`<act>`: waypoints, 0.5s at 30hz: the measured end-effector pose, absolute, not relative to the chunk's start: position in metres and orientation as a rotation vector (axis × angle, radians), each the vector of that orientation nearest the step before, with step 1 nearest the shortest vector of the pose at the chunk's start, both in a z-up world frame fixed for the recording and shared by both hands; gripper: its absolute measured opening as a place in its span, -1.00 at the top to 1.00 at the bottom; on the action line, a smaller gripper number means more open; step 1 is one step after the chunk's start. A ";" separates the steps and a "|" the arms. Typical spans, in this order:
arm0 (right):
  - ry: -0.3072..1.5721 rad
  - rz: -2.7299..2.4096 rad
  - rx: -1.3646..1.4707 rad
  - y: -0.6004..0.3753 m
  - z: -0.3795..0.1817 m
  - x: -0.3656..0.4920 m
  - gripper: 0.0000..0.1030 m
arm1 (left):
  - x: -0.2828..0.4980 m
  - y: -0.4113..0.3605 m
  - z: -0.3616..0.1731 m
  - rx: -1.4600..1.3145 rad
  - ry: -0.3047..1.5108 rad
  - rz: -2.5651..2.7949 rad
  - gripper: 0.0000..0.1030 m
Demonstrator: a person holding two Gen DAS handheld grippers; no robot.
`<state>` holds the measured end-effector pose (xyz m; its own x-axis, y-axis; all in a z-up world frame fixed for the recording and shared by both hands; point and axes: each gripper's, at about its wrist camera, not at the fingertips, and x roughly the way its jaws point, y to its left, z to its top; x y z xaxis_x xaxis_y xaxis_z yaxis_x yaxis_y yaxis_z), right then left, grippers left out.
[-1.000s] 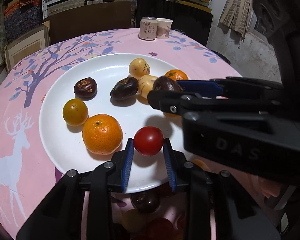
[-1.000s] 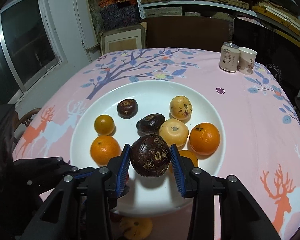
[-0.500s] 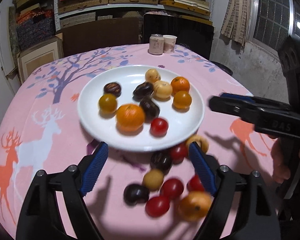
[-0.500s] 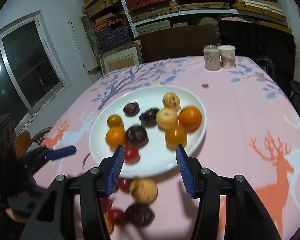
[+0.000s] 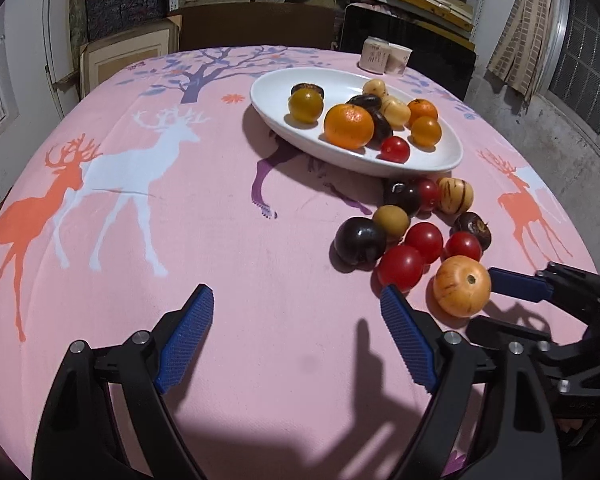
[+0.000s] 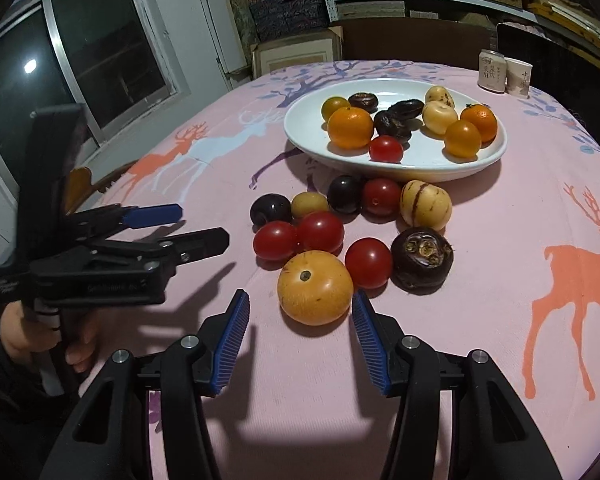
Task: Organize fruits
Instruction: 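Move both open tools back over the fruit pile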
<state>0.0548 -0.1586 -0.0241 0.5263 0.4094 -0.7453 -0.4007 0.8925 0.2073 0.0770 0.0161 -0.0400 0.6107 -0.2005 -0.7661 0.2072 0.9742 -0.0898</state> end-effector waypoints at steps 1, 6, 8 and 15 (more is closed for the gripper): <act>0.890 0.468 -0.001 -0.156 -0.025 0.055 -0.06 | 0.075 0.015 -0.040 0.014 0.878 -0.233 -0.62; 0.902 0.434 0.014 -0.153 -0.030 0.065 0.15 | 0.071 0.010 -0.041 0.052 0.879 -0.222 -0.62; 0.885 0.425 0.050 -0.164 -0.028 0.063 0.15 | 0.071 0.005 -0.040 0.076 0.874 -0.220 -0.62; 0.803 0.408 0.192 -0.217 -0.023 0.050 0.15 | 0.070 -0.036 -0.039 0.171 0.860 -0.293 -0.62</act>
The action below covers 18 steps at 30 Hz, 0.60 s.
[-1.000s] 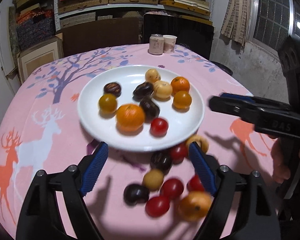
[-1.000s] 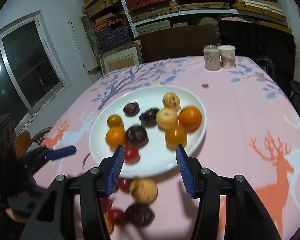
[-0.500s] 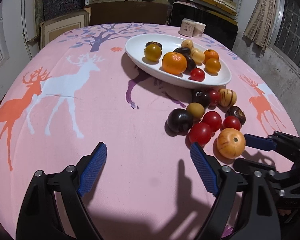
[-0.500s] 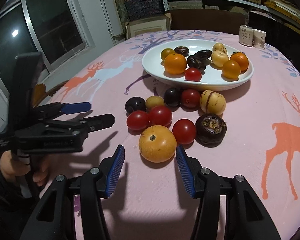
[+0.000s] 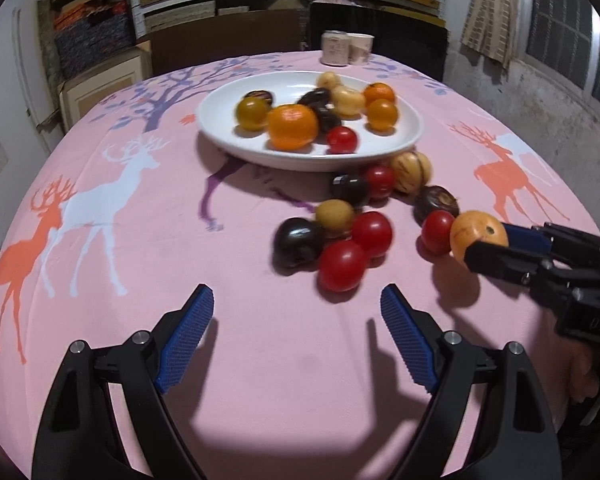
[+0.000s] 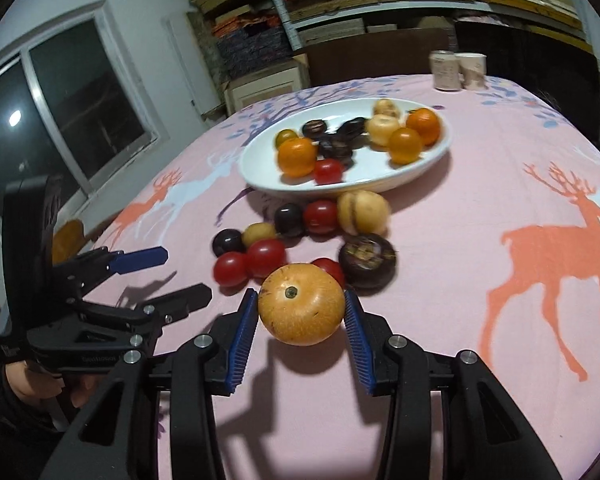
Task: Organize fruits
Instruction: 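Grasp a red tomato with the left tool while the right tool grasps the large yellow-orange fruit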
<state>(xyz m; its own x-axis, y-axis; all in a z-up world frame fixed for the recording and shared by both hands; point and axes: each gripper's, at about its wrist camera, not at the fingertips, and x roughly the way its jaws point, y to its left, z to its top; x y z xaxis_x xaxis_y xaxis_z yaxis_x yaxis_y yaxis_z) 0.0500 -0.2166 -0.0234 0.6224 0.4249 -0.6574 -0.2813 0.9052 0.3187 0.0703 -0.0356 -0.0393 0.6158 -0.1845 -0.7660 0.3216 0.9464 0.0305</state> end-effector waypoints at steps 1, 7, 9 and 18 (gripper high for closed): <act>0.804 0.392 0.220 -0.226 -0.025 0.051 0.15 | 0.072 -0.044 -0.041 0.198 0.857 -0.293 -0.53; 0.791 0.404 0.273 -0.242 -0.025 0.052 0.15 | 0.092 -0.054 -0.051 0.157 0.929 -0.295 0.06; 0.788 0.417 0.269 -0.239 -0.024 0.052 0.15 | 0.091 -0.054 -0.050 0.160 0.921 -0.289 0.17; 0.760 0.444 0.304 -0.247 -0.023 0.046 0.14 | 0.084 -0.058 -0.046 0.161 0.886 -0.314 0.47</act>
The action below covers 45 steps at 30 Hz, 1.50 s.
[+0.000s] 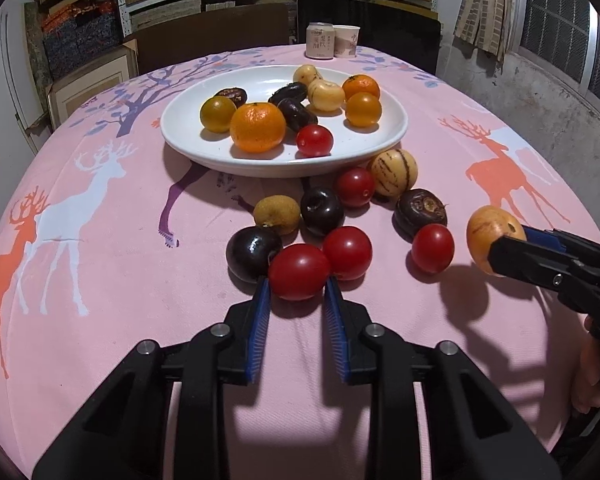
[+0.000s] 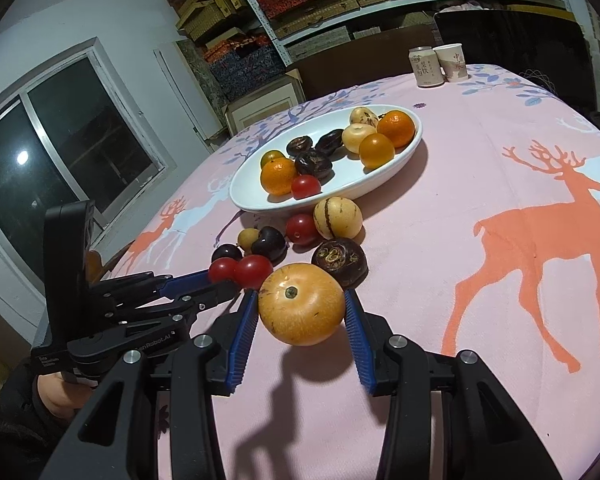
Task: Organize fruits
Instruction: 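Grasp a red tomato with the left tool while the right tool grasps the large yellow-orange fruit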
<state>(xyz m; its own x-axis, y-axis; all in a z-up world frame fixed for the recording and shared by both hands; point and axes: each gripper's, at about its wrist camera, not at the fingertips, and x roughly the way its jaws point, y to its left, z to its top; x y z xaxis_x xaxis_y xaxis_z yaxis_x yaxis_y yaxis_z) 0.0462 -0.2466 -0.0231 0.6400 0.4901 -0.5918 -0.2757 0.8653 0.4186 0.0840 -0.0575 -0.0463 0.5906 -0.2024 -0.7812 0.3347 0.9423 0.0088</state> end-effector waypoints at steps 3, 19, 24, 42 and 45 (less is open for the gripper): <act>0.755 0.445 0.301 -0.246 -0.023 0.046 0.14 | 0.084 -0.058 -0.046 0.164 0.889 -0.309 0.47; 0.752 0.436 0.300 -0.247 -0.022 0.044 0.14 | 0.082 -0.057 -0.047 0.149 0.884 -0.308 0.47; 0.750 0.436 0.302 -0.248 -0.022 0.045 0.14 | 0.076 -0.054 -0.043 0.132 0.866 -0.317 0.47; 0.737 0.431 0.296 -0.248 -0.020 0.043 0.14 | 0.061 -0.040 -0.025 0.087 0.826 -0.329 0.47; 0.729 0.431 0.284 -0.246 -0.019 0.041 0.14 | 0.059 -0.034 -0.019 0.073 0.808 -0.329 0.47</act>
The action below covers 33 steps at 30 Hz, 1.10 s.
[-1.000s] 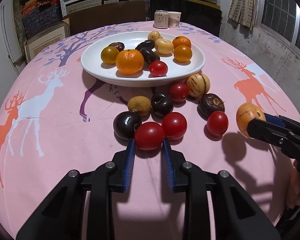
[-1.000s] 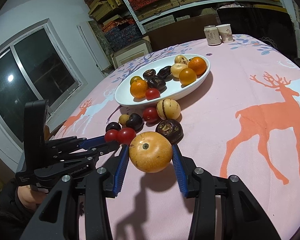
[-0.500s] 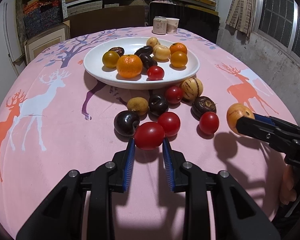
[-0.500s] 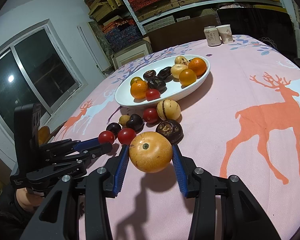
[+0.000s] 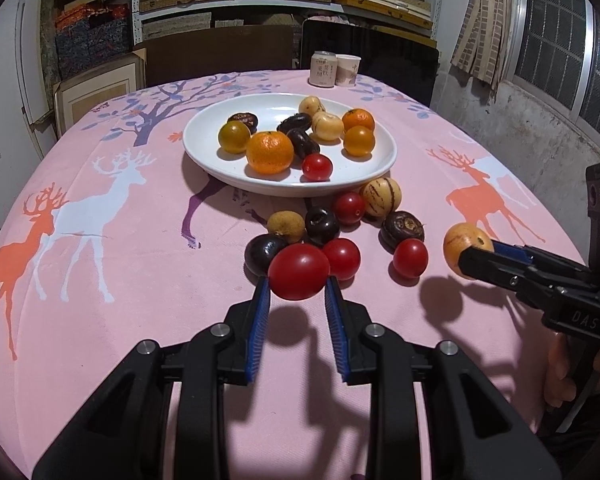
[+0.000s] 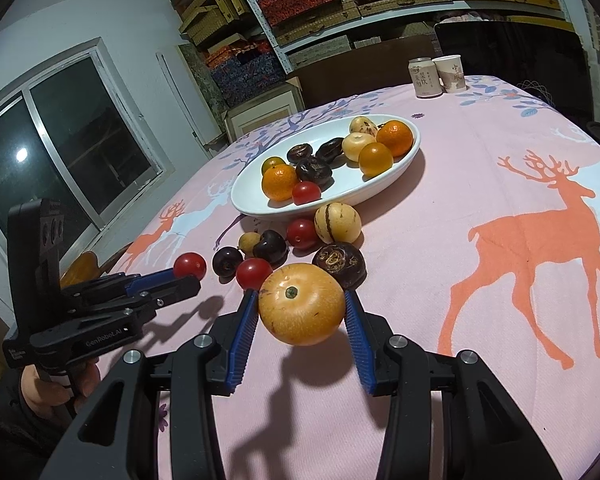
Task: Organize fruits
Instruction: 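Grasp a red tomato with the left tool while the right tool grasps the large yellow-orange fruit, then place both fruits on the white plate and open both tools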
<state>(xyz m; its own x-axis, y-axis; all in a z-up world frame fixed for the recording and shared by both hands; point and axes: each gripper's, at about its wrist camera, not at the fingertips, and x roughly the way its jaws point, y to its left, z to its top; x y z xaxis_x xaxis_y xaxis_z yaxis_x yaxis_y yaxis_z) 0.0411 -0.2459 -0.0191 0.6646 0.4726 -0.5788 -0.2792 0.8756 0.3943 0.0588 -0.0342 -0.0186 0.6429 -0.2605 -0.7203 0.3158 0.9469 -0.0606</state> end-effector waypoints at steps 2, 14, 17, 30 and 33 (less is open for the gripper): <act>0.730 0.426 0.271 -0.244 -0.018 0.041 0.14 | 0.059 -0.030 -0.012 0.067 0.795 -0.325 0.47; 0.682 0.416 0.190 -0.245 0.048 0.077 0.14 | 0.108 -0.022 0.046 0.067 0.702 -0.330 0.46; 0.688 0.406 0.160 -0.241 0.053 0.103 0.14 | 0.144 -0.032 0.052 0.081 0.709 -0.338 0.46; 0.787 0.351 0.016 -0.203 0.011 0.195 0.08 | 0.289 -0.079 0.001 0.117 0.889 -0.309 0.33; 0.718 0.348 0.019 -0.207 0.017 0.190 -0.20 | 0.287 -0.078 0.001 0.111 0.865 -0.300 -0.16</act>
<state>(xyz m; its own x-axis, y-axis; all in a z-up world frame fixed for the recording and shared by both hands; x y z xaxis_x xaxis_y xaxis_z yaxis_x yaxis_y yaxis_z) 0.1901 -0.2074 0.0166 0.6983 0.3187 -0.6410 -0.3059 0.9424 0.1353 0.2867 -0.0779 0.0011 0.6094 -0.2148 -0.7632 0.3044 0.9522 -0.0249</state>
